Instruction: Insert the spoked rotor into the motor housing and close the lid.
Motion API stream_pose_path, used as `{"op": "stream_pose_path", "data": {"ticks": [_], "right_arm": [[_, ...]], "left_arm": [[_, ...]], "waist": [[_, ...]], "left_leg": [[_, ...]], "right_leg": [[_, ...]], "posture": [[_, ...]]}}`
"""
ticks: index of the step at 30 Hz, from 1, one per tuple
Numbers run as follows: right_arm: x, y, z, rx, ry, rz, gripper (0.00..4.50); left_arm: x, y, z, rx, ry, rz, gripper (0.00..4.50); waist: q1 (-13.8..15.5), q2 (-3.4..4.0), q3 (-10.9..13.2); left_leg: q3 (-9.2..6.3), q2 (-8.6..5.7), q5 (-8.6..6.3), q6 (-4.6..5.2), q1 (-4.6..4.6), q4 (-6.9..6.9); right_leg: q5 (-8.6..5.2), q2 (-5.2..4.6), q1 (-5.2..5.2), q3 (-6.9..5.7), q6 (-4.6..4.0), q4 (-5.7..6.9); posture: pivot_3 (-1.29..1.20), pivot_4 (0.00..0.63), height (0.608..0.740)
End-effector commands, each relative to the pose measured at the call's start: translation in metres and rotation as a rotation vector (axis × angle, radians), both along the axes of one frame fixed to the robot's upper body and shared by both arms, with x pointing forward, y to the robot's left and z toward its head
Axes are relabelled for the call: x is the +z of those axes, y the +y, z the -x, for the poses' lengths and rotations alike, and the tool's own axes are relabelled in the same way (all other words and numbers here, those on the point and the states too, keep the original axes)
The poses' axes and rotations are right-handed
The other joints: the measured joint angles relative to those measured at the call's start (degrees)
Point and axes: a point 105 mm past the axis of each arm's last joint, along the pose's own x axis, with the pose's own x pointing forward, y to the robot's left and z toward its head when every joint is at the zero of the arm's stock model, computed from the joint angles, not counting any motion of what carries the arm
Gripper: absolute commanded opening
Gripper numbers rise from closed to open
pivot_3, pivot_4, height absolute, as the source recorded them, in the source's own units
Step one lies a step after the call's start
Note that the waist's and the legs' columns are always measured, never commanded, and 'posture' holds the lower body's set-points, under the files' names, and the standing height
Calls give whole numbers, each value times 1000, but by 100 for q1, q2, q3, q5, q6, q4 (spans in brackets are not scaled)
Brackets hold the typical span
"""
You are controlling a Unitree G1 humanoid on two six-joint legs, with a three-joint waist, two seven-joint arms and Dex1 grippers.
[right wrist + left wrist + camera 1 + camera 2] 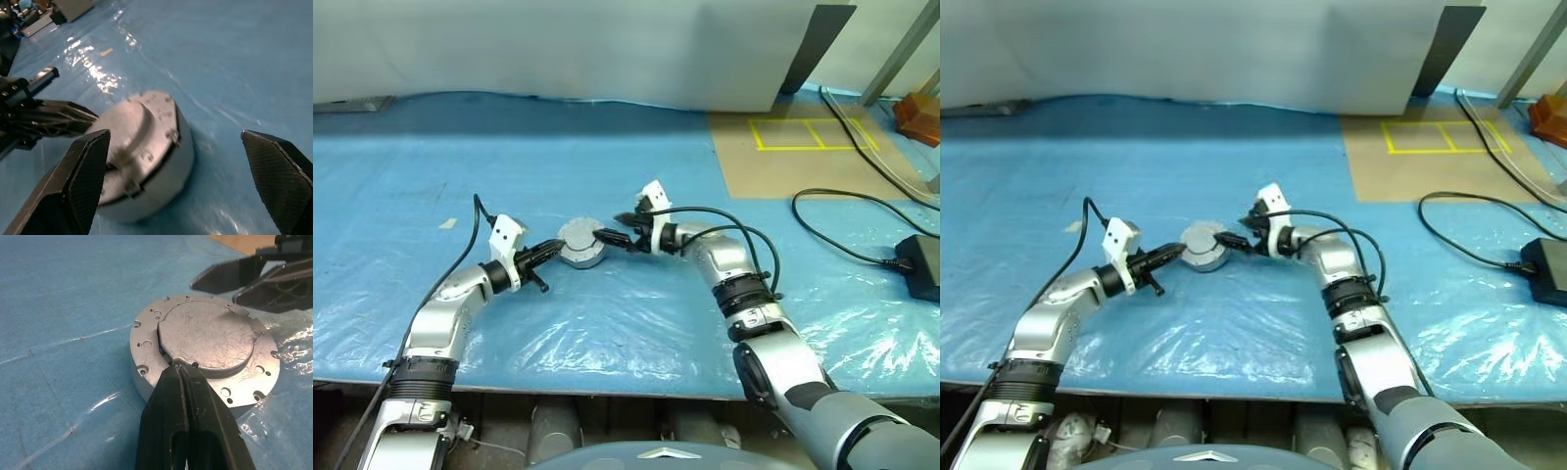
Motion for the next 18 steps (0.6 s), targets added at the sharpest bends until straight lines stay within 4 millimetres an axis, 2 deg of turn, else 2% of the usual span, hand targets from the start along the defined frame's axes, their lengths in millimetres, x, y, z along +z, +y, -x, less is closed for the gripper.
{"op": "stream_pose_path", "data": {"ticks": [1,11,18], "right_arm": [[-9,0,4,-11,107,-47,4480],[-20,23,21,63,164,-50,4480],[0,50,36,153,230,-168,4480]], "left_arm": [[-16,-5,5,-15,55,-26,50],[-15,-4,2,-15,52,-37,50],[-17,-5,2,-17,55,-41,50]], "waist": [[-5,1,1],[-9,1,0],[-58,1,0]], "left_leg": [[0,1,0,0,1,2],[1,6,0,0,10,7],[1,11,0,0,13,7]], "right_leg": [[0,0,0,0,-1,2],[-13,-1,7,-4,-22,3],[-12,3,7,-5,-23,4]], "posture": [[0,150,740],[0,150,740],[0,150,740]]}}
